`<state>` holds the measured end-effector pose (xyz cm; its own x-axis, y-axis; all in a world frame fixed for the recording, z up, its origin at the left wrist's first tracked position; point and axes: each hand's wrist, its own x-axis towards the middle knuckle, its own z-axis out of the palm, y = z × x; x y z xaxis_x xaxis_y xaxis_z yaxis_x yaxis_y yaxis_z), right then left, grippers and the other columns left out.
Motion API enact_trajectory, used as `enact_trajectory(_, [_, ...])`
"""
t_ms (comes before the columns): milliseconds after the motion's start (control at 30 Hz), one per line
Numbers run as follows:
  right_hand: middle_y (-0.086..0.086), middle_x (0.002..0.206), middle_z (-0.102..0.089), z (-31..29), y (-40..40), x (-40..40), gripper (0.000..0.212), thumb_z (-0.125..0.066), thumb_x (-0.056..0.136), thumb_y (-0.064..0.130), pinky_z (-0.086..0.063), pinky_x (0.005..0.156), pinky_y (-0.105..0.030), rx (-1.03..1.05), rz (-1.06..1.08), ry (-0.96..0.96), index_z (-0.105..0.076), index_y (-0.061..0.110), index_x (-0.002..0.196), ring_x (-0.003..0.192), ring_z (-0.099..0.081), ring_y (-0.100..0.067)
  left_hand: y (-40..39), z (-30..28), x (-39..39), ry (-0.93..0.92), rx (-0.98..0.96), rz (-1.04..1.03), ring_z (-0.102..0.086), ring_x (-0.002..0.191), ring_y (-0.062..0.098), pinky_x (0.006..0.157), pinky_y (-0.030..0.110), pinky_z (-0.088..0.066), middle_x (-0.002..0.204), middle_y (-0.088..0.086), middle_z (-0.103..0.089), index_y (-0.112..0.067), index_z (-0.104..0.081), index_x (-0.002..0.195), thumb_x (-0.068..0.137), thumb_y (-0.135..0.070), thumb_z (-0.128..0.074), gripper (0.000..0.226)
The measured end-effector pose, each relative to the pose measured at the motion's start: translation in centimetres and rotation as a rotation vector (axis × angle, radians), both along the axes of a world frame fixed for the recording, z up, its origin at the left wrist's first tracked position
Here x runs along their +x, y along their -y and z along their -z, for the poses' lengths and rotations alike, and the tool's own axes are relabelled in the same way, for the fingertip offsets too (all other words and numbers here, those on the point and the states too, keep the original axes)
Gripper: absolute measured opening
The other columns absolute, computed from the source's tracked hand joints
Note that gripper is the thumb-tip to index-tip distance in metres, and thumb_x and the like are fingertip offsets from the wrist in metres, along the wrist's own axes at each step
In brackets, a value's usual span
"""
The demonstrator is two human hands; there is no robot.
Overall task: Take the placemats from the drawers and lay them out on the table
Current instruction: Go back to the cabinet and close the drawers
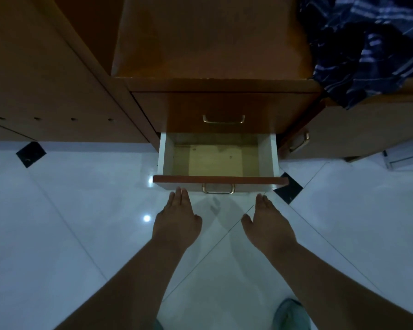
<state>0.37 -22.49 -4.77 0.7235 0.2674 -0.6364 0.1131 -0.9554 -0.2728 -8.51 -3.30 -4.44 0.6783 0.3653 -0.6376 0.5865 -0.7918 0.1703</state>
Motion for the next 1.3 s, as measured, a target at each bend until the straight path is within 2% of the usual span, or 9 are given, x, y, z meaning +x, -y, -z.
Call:
enact_trajectory(167, [-0.022,0.134,-0.057,0.8,-1.0,1.6,0.049,-0.055,0.092,0.028,-0.046,0.101,-0.048,0.335,0.715,-0.312,-0.052,0.005,0.135,0.123,-0.055,-0.039,0.3,1.0,2.0,0.118,-0.377,-0.608,-0.017,0.154,0.025,0.123,0.04,-0.022,0.169,0.008,-0.014,-0.009,-0.012,0.162,0.098,-0.035,-0.054,0.081])
enact_trajectory(267, [-0.024,0.118,-0.061,0.4,-1.3,2.4,0.01,-0.057,0.089,0.013,-0.04,0.11,-0.051,0.595,0.983,-0.419,-0.062,0.01,0.096,0.121,-0.055,-0.043,0.2,0.5,3.5,0.217,-0.706,-1.128,-0.03,0.144,0.043,0.098,0.04,-0.043,0.154,0.025,-0.037,-0.01,-0.033,0.154,0.092,-0.022,-0.057,0.068])
enact_trajectory(333, [-0.01,0.102,-0.06,0.4,-1.7,2.9,0.013,-0.056,0.088,0.007,-0.039,0.112,-0.043,0.736,1.1,-0.479,-0.06,0.019,0.085,0.1,-0.063,-0.03,0.1,0.3,3.9,0.305,-0.818,-1.244,-0.034,0.106,0.008,0.07,0.028,-0.042,0.13,0.031,-0.053,-0.006,-0.047,0.143,0.09,-0.009,-0.054,0.053])
enact_trajectory(400, [0.003,0.085,-0.057,0.8,-2.0,3.5,0.03,-0.054,0.091,0.0,-0.04,0.109,-0.03,0.838,1.168,-0.526,-0.064,0.024,0.075,0.084,-0.056,-0.01,0.3,0.5,4.2,0.389,-0.88,-1.291,-0.058,0.106,0.018,0.071,0.023,-0.039,0.11,0.006,-0.064,-0.009,-0.058,0.13,0.086,0.0,-0.053,0.045])
enact_trajectory(667, [0.006,0.088,-0.065,1.8,-2.5,4.6,0.027,-0.057,0.087,-0.006,-0.047,0.086,-0.023,0.887,1.069,-0.52,-0.063,0.02,0.092,0.089,-0.06,-0.008,-0.1,1.6,4.2,0.492,-0.944,-1.152,-0.056,0.124,0.022,0.108,0.04,-0.042,0.13,0.0,-0.065,-0.028,-0.059,0.134,0.069,-0.007,-0.06,0.068])
enact_trajectory(800, [0.006,0.134,-0.051,3.1,-2.5,5.2,0.072,-0.067,0.081,-0.002,-0.027,0.119,-0.037,0.854,1.023,-0.474,-0.044,0.018,0.147,0.13,-0.044,-0.012,-0.6,1.9,4.4,0.443,-0.9,-1.066,-0.041,0.143,0.017,0.117,0.042,-0.033,0.153,-0.008,-0.048,-0.036,-0.04,0.152,0.08,-0.009,-0.063,0.08])
enact_trajectory(1000, [0.002,0.163,-0.026,3.8,-2.8,5.5,0.088,-0.07,0.089,0.007,-0.024,0.107,-0.028,0.796,0.824,-0.44,-0.019,0.02,0.159,0.147,-0.028,-0.013,-1.4,2.3,3.7,0.358,-0.617,-0.855,-0.052,0.094,-0.013,0.069,-0.002,-0.043,0.163,-0.006,-0.031,-0.03,-0.025,0.16,0.1,-0.018,-0.058,0.069])
enact_trajectory(1133, [0.006,0.165,-0.018,3.9,-2.3,4.7,0.087,-0.063,0.095,0.019,-0.026,0.105,-0.023,0.561,0.553,-0.305,-0.006,0.027,0.161,0.144,-0.031,-0.015,-2.1,2.3,4.0,0.248,-0.5,-0.636,-0.048,0.139,0.034,0.111,0.041,-0.046,0.16,0.003,-0.039,-0.033,-0.018,0.161,0.099,-0.032,-0.057,0.072])
enact_trajectory(1300, [0.002,0.166,0.018,4.7,-2.0,4.3,0.098,-0.063,0.096,0.031,-0.012,0.108,-0.018,0.35,0.176,-0.131,0.012,0.018,0.158,0.154,-0.005,-0.017,-2.1,2.3,4.3,0.199,-0.479,-0.462,-0.02,0.154,0.023,0.115,0.028,-0.026,0.169,-0.008,-0.007,-0.025,-0.006,0.163,0.101,-0.034,-0.058,0.081])
